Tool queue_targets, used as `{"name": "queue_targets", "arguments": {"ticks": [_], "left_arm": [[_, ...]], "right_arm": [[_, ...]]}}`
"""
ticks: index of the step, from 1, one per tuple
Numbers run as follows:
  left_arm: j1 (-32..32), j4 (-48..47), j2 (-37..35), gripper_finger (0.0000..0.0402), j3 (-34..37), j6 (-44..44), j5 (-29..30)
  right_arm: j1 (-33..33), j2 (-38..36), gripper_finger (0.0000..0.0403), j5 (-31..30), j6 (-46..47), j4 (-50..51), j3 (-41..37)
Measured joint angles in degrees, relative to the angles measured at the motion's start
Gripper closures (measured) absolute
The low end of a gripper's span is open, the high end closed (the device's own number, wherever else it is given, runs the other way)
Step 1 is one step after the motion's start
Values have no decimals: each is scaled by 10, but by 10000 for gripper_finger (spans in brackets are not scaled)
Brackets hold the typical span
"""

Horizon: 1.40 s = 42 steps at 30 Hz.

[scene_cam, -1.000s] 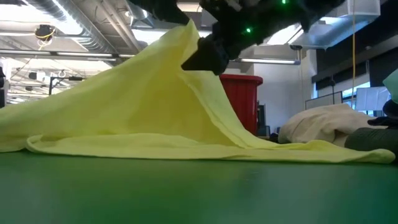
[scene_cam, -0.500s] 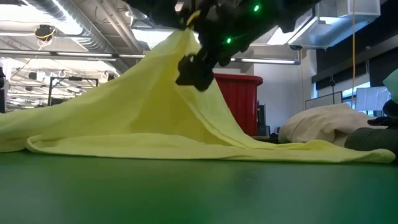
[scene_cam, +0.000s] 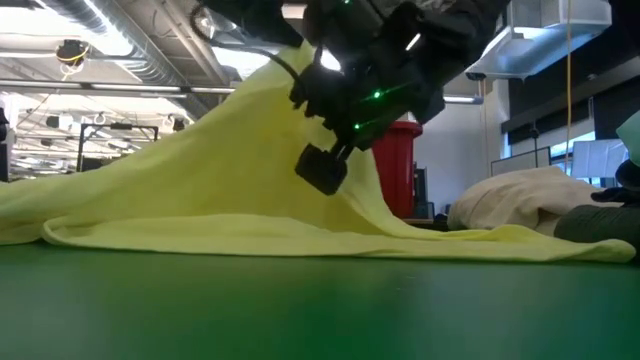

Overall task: Fold Laundry from Bin
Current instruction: Fold the yellow shirt

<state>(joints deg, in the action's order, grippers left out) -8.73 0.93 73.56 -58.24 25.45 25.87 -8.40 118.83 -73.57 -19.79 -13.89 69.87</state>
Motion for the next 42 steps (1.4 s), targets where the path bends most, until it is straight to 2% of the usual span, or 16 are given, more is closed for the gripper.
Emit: {"name": "queue_targets", "arguments": {"ticks": [4, 16, 17, 19, 24, 31, 36, 42], "left_arm": [[0, -4, 0, 401, 0, 0, 1], [-14, -66, 0, 401, 0, -18, 5], [-14, -66, 0, 401, 0, -22, 5], [-14, -66, 0, 401, 0, -26, 5], [-14, -67, 0, 401, 0, -26, 5], [-14, -67, 0, 401, 0, -24, 4], [-14, -66, 0, 401, 0, -15, 3], [-14, -65, 0, 401, 0, -18, 0]], "right_arm": [[2, -8, 71, -39, 15, 0, 0], [-50, -78, 361, -53, -25, 39, 0], [-49, -84, 381, -50, -25, 50, 0], [-47, -97, 393, -33, -11, 68, 0], [-47, -109, 345, 87, 54, 83, 0], [-38, -110, 254, 163, 123, 150, -1], [-24, -102, 170, 248, 170, 116, -1], [3, -67, 76, 267, 150, 47, -2]]}}
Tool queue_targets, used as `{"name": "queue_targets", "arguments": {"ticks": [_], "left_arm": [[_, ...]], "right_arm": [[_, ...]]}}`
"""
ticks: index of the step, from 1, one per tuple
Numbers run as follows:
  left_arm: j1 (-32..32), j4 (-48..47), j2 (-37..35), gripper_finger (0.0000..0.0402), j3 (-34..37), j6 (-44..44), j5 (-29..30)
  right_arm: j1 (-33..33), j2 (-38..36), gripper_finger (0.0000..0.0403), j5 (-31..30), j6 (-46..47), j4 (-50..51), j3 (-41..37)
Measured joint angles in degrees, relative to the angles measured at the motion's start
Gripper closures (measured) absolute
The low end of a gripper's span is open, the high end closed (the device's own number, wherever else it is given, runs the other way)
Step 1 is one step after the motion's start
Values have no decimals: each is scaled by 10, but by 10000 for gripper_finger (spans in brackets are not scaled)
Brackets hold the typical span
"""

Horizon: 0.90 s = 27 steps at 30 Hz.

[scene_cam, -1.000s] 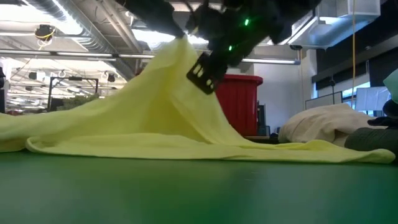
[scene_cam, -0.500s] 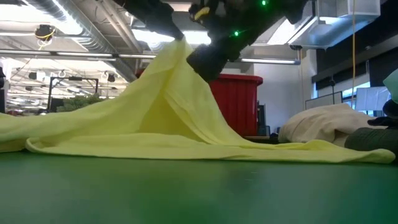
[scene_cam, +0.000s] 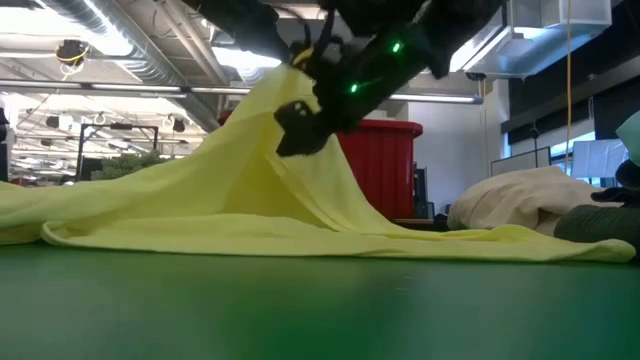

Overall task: Fold Laundry from Bin
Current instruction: Fold the yellow shirt

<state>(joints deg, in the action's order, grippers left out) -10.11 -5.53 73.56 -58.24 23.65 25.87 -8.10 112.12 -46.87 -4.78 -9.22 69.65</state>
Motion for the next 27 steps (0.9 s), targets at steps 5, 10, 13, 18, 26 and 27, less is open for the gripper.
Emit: {"name": "queue_targets", "arguments": {"ticks": [5, 10, 13, 18, 26, 27], "left_arm": [[1, 0, 0, 401, 0, -7, -5], [2, 1, 0, 401, 0, -10, -16], [2, 1, 0, 401, 0, -10, -15], [2, -5, 0, 401, 0, -10, -14], [1, -29, 0, 401, 0, -11, -9], [1, -31, 0, 401, 0, -11, -9]], "right_arm": [[26, 33, 36, -46, 4, -17, 0], [50, 44, 55, -102, 35, -10, 0], [48, 44, 113, -102, 37, -10, 0], [27, 34, 267, -124, 7, 18, 0], [3, -24, 395, -140, 7, 118, 0], [1, -34, 398, -140, 16, 136, 0]]}}
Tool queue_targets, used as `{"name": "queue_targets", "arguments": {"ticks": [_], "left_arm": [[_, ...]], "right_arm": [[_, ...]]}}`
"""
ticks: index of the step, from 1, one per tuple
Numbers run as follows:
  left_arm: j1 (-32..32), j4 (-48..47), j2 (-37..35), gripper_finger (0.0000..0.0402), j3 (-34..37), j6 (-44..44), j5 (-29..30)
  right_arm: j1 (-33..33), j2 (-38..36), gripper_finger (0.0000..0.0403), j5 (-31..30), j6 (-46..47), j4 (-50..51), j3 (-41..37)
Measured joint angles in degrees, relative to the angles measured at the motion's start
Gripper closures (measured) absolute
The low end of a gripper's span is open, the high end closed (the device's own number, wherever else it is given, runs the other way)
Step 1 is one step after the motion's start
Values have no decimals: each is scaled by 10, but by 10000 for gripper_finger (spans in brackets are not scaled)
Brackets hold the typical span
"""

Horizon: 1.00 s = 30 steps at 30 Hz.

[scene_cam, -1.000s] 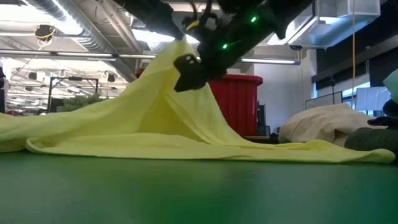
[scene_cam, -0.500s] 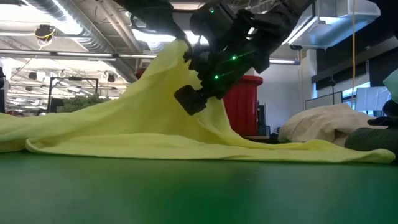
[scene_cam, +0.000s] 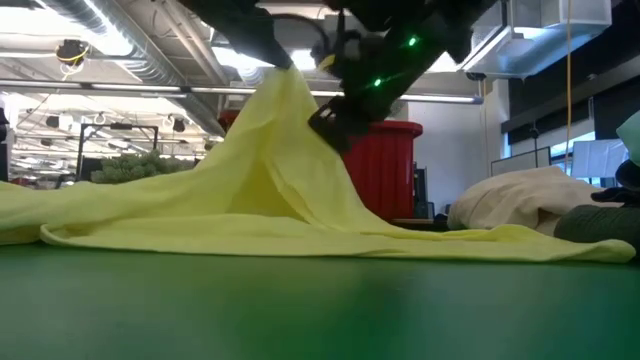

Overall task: Fold Laundry from Bin
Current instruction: Fold the yellow shirt

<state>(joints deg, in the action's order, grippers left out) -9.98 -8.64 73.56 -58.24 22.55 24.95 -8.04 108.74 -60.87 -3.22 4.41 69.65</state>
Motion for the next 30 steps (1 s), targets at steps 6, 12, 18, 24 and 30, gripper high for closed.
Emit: {"name": "queue_targets", "arguments": {"ticks": [6, 12, 18, 24, 30], "left_arm": [[4, -2, 0, 401, 0, 0, 0], [4, -2, 0, 401, 0, 0, 0], [4, -2, 0, 401, 0, 0, 0], [4, 0, 0, 401, 0, 0, -5], [8, 2, 0, 401, 0, -6, -6]], "right_arm": [[-2, -61, 399, 29, 34, 61, 0], [4, -65, 386, 168, 44, 21, 0], [6, -34, 321, 265, 15, -67, 1], [6, 11, 192, 270, 11, -151, 1], [24, 47, 77, 164, -7, -187, 1]]}}
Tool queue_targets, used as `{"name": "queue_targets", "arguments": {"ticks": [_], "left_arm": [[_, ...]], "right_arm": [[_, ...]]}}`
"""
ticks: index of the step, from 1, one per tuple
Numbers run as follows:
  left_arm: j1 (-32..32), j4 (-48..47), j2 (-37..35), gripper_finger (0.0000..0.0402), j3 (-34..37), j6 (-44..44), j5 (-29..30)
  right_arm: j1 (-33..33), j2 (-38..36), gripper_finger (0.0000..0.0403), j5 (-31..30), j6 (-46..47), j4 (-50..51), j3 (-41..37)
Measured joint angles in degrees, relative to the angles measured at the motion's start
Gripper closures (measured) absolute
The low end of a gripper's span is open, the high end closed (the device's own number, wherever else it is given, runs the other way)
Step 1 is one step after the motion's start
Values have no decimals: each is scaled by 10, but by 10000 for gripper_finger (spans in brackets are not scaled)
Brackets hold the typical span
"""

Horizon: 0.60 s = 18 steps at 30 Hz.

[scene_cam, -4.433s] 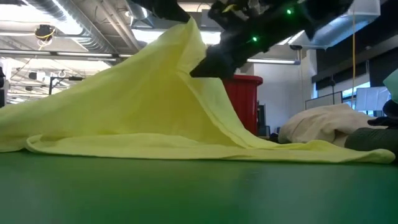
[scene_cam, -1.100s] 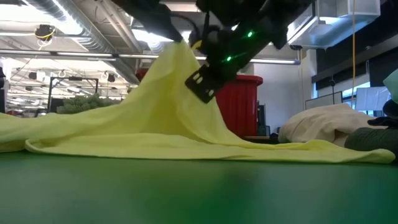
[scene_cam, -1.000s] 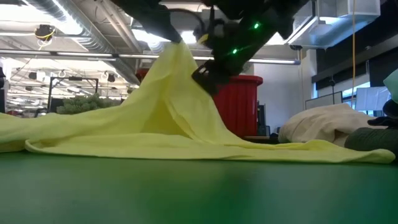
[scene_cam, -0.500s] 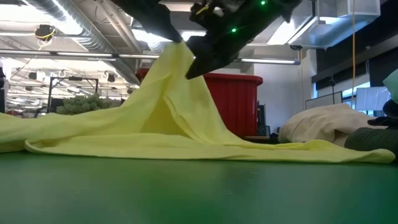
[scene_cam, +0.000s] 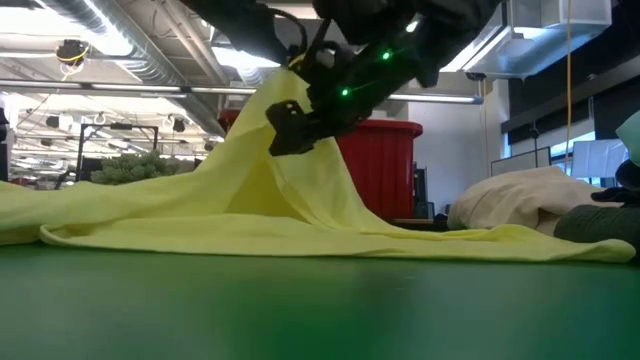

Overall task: Fold Laundry from Bin
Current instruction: Fold the yellow shirt

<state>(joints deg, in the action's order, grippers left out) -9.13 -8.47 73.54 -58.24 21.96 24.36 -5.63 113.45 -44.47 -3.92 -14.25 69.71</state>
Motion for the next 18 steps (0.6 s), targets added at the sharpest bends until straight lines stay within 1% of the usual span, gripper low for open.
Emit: {"name": "queue_targets", "arguments": {"ticks": [3, 5, 8, 10, 12, 14, 16, 18], "left_arm": [[5, 4, 0, 401, 0, 0, 0], [6, 10, 0, 401, 0, 0, 0], [6, 17, 0, 401, 0, -4, -5], [6, 18, 0, 401, 0, -8, -16], [8, 18, 0, 401, 0, -9, -19], [9, 18, 0, 401, 0, -9, -18], [10, 18, 0, 401, 0, -9, -16], [10, 14, -1, 401, 0, -9, -14]], "right_arm": [[14, 8, 39, -15, 0, -18, 0], [22, 13, 25, -15, 3, -29, 0], [35, 19, 20, -18, 6, -47, 0], [41, 20, 29, -26, 9, -53, 0], [45, 20, 57, -31, 9, -55, 0], [46, 20, 104, -36, 8, -53, 0], [45, 19, 168, -43, -4, -52, 0], [39, 19, 243, -47, -23, -47, 0]]}}
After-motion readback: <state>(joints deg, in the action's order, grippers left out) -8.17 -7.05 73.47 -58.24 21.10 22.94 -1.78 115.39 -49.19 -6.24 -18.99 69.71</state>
